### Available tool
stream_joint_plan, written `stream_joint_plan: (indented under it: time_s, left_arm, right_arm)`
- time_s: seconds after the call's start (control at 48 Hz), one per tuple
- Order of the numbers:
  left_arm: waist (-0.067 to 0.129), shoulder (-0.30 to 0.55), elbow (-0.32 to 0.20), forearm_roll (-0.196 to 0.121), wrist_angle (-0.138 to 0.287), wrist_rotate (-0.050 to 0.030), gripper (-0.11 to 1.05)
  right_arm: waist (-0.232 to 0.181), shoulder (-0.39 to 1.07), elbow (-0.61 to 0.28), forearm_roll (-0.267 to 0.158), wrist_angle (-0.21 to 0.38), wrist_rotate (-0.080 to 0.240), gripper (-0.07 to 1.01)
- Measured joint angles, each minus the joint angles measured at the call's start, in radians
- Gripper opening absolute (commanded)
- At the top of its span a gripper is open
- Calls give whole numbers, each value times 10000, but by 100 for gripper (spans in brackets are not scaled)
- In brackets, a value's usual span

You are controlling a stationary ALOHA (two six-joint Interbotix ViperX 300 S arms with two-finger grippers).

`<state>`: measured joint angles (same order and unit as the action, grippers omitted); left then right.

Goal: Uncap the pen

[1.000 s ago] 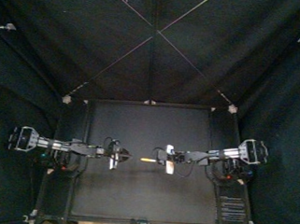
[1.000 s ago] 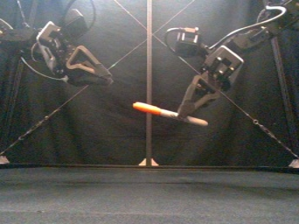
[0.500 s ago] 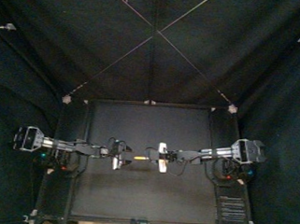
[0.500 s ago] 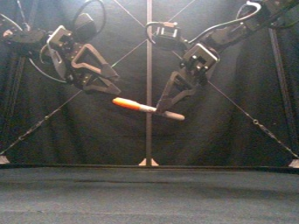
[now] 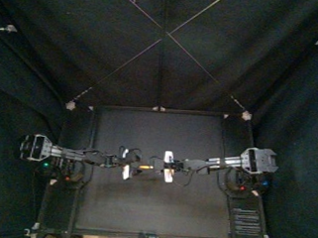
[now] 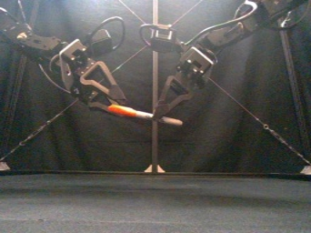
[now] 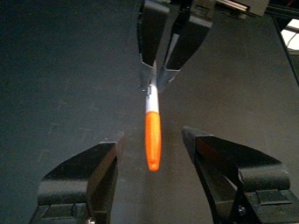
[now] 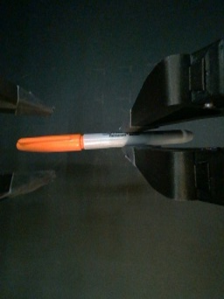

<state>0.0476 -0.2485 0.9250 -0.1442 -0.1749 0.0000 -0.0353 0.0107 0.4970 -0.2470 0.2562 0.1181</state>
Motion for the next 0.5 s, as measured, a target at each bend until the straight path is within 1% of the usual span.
stream_joint_plan:
  time_s: [0.042,0.083,0.146,0.167,0.208,0.229,0.271,0.292,0.333,0.396,0.417,0.5]
  left_arm:
    - [46,0,0,0,15,-15,88]
    - [77,15,-15,0,15,0,88]
    - [107,15,0,0,15,0,87]
    - [107,15,0,0,15,-15,87]
    - [123,15,0,-15,46,0,86]
    - [123,15,0,0,46,-15,86]
    - [123,31,-15,0,77,0,86]
    - [138,31,0,0,77,-15,86]
    - [138,15,0,0,92,0,86]
    - [138,31,0,0,123,0,85]
    - [138,15,0,-15,138,-15,85]
    - [138,31,-15,-15,153,0,83]
  right_arm:
    - [0,0,-15,-31,0,0,47]
    - [0,0,-15,-61,0,0,47]
    - [15,0,-15,-61,0,0,47]
    - [15,0,-15,-77,0,0,48]
    - [0,0,-31,-77,0,0,48]
    - [15,0,-46,-77,0,0,47]
    - [15,0,-61,-77,0,0,47]
    - [15,0,-77,-77,0,0,48]
    - [0,0,-92,-77,0,0,47]
    - [0,0,-138,-92,0,0,47]
    - [15,0,-153,-107,0,-15,47]
    - [15,0,-199,-153,0,-15,47]
